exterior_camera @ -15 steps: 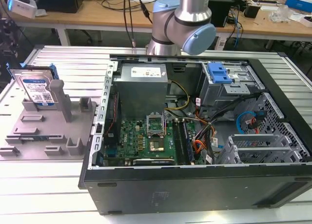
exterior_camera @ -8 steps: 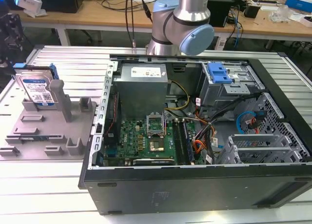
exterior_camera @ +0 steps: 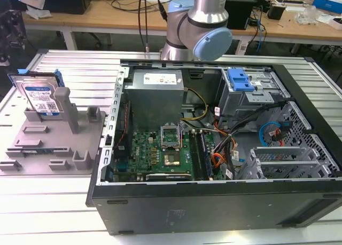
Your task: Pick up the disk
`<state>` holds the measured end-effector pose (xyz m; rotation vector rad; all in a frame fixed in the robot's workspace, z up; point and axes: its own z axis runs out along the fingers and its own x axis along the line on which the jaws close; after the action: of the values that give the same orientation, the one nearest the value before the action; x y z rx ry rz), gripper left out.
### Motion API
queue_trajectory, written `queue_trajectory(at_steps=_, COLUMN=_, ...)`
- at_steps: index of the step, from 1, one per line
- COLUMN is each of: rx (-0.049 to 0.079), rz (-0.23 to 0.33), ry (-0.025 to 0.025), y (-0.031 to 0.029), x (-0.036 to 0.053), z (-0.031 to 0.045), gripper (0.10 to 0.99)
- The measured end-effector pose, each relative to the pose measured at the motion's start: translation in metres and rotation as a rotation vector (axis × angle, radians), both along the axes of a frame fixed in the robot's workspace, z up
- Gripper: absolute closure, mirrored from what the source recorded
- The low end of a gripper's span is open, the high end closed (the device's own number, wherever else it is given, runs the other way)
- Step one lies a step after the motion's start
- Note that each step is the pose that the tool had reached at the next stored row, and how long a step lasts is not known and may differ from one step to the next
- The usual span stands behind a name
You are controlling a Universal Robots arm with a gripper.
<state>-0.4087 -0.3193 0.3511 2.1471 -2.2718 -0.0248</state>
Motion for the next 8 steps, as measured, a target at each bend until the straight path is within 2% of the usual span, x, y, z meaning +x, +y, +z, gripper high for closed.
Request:
queue_trajectory(at_steps=2, rx=0.000, rz=0.004, ry=-0.0002, y=0.0011, x=-0.0030, z=-0.0018, gripper=0.545)
queue_trajectory(at_steps=4, rx=0.000, rz=0.013, ry=-0.0003, y=0.0047, x=-0.0034, z=-0.0044, gripper=0.545)
queue_trajectory(at_steps=6, rx=-0.002, rz=0.026, ry=-0.0014, y=0.0106, x=-0.0034, z=-0.0095, gripper=0.545)
queue_trajectory(at_steps=8, rx=-0.003, rz=0.033, ry=-0.0018, y=0.0122, x=-0.0041, z=-0.0139, gripper=0.545)
